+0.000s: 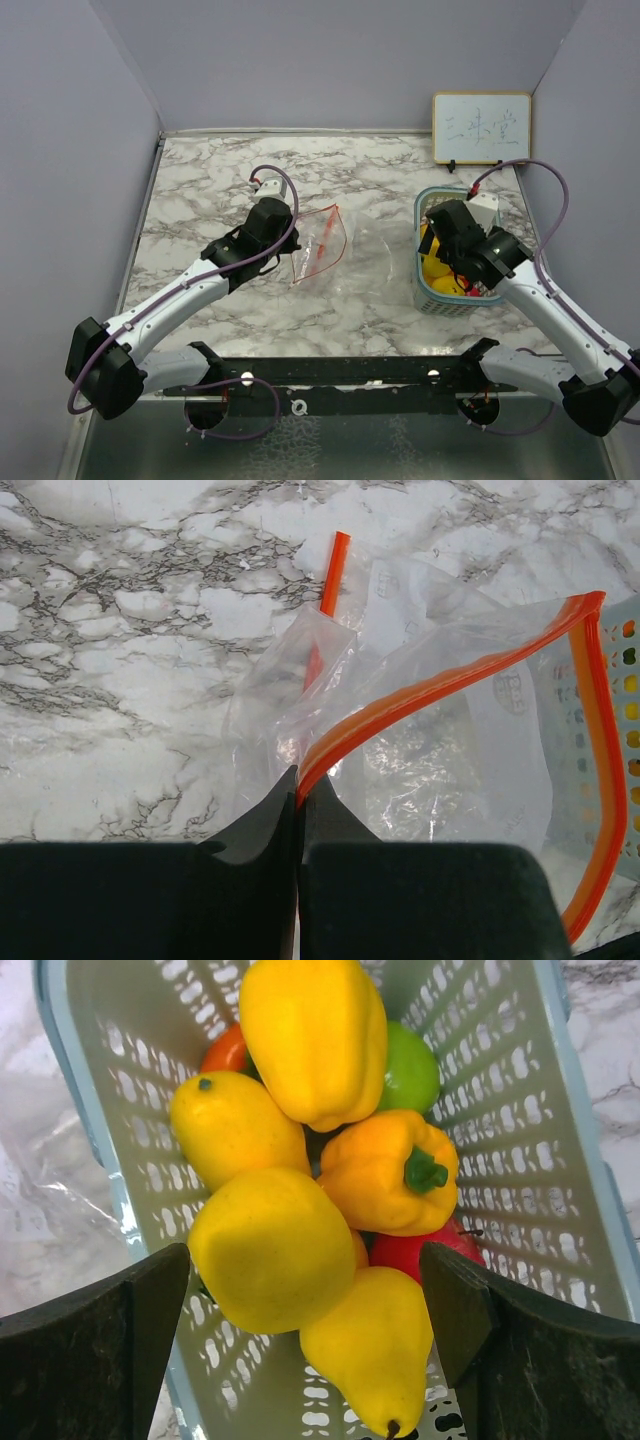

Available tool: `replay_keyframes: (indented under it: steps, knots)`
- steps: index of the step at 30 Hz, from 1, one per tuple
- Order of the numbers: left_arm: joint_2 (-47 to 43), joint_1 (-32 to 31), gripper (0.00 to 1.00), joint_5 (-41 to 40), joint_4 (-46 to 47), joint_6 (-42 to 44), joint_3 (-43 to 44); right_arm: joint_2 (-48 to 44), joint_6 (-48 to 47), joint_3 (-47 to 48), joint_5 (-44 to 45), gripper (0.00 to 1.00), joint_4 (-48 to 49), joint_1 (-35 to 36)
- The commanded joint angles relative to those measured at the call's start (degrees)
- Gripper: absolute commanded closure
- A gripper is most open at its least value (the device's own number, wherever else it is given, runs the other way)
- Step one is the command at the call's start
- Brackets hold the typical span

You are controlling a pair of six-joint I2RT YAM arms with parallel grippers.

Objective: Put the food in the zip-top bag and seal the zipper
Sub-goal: Pick up the fake fruit from the bin.

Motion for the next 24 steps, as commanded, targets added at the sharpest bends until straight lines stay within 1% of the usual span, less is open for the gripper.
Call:
replay_keyframes:
  steps: [1,4,13,15,17,18,21,23,24]
  knots:
    - [-1.4,-0.5,1.00,-0.4,1.0,0.6,0.3,-0.9,-2.0,-3.9,-4.6,0.01,4.7,-0.8]
    - [-1.7,-0.5,1.00,-0.5,1.2,0.6,0.3,-0.4,-3.0,-6.0,-6.7,0.01,8.4,-1.4]
    - [-2.0,-0.8,1.00,-0.3,1.2,0.8,0.4,2.5,-4.2,-13.3,-9.7,0.00,14.9,-4.2]
    - [-2.1,-0.9,1.00,-0.2,1.2,0.9,0.4,2.3,-4.3,-14.1,-9.8,0.03,15.5,-4.7]
    - [-2.1,-0.9,1.00,-0.3,1.2,1.0,0.3,1.6,-4.2,-14.1,-9.3,0.10,15.3,-4.9]
    - [-2.2,-0.9,1.00,-0.3,1.2,1.0,0.3,1.1,-4.1,-13.6,-8.9,0.16,14.9,-4.9]
    - [-2.1,-0.9,1.00,-0.4,1.1,1.0,0.1,-1.2,-4.4,-11.3,-8.0,0.37,13.4,-4.9]
    - [-2.0,-0.9,1.00,-0.5,1.1,1.0,0.1,-3.1,-5.2,-8.9,-8.5,0.52,12.3,-4.9]
    - [-2.0,-0.9,1.00,-0.6,1.0,1.0,0.1,-3.9,-6.1,-7.4,-9.3,0.58,12.2,-4.9]
